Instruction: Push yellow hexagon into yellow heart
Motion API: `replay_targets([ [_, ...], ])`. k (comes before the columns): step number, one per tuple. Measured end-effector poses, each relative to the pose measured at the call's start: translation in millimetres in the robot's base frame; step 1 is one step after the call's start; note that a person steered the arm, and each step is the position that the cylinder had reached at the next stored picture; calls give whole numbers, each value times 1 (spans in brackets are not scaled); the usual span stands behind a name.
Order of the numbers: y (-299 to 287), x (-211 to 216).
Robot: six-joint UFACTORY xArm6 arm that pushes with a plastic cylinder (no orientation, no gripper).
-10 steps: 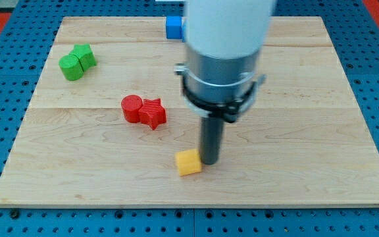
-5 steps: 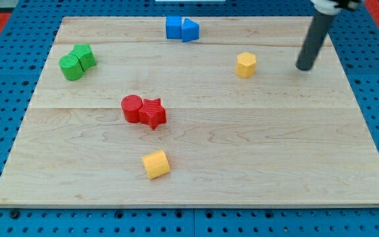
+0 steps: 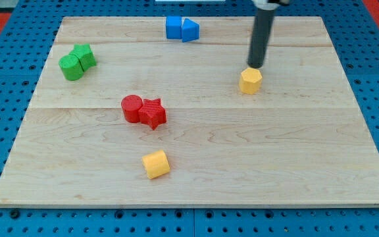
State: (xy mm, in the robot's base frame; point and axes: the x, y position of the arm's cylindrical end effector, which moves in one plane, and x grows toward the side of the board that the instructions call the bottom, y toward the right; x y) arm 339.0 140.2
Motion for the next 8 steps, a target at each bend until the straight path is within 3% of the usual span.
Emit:
replay_targets([
  [2,-70,70],
  [3,-106,82],
  [4,-132,128],
  [5,-140,162],
  [7,-67,166],
  [8,-86,206],
])
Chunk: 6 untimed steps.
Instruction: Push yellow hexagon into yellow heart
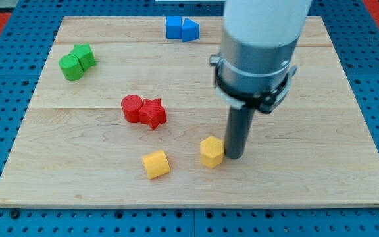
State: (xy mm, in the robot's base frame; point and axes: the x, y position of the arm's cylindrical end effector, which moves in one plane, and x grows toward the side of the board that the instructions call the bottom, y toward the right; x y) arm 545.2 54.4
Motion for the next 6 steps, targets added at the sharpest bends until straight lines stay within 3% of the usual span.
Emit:
replay_targets([
  [1,-21,8],
  [2,-5,-20],
  [3,-37,-32],
  [4,-85,-13],
  [6,-80,-13],
])
